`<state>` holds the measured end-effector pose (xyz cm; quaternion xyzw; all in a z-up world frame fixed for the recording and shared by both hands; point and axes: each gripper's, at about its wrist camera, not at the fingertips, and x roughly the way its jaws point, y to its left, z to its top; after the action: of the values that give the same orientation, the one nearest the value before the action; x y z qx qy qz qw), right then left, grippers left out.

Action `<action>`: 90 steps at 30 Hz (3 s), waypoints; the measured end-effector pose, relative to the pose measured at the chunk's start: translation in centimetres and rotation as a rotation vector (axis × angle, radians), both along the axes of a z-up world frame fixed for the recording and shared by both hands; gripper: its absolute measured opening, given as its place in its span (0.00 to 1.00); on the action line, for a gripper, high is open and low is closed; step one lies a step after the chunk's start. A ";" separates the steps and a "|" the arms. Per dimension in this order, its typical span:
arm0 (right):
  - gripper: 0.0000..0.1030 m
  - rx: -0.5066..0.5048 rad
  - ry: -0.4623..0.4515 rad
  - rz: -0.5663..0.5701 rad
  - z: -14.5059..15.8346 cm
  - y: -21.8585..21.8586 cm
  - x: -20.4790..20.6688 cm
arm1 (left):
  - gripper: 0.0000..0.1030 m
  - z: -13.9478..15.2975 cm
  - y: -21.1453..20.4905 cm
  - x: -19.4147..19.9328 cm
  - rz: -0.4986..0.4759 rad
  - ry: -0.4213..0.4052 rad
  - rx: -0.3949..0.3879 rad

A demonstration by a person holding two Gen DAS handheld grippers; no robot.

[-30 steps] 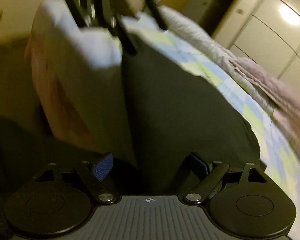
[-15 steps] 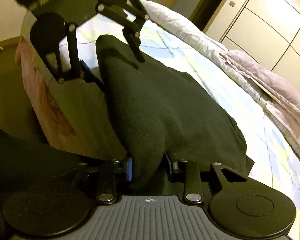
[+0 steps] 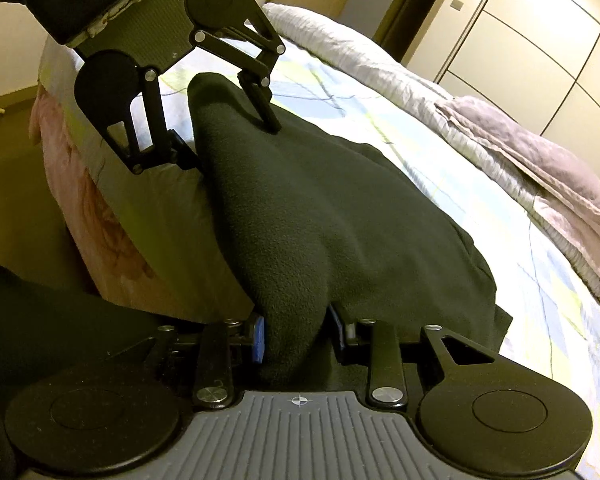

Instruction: Fold clothes

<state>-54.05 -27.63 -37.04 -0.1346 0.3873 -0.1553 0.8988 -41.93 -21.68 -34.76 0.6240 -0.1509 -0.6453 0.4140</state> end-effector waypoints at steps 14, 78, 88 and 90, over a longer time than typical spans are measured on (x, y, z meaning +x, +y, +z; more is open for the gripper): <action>0.45 -0.238 0.085 0.017 -2.8 2.6 0.9 | 0.40 -2.0 1.7 -1.6 -0.115 -0.129 -0.051; 0.64 -0.396 0.087 0.081 -0.3 -5.0 -1.7 | 0.44 -3.9 -0.1 -3.8 0.228 0.192 -0.202; 0.60 -0.555 0.157 0.151 -4.0 -7.9 2.3 | 0.47 -7.9 -6.6 -3.5 0.317 0.033 -0.247; 0.50 -0.560 0.151 0.173 -4.4 -8.7 2.6 | 0.47 -8.0 -6.7 -2.9 0.330 0.031 -0.246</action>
<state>-51.45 -36.33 -41.48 -0.4209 0.3823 -0.1683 0.8052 -44.82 -28.35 -42.79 0.5751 -0.1178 -0.5548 0.5896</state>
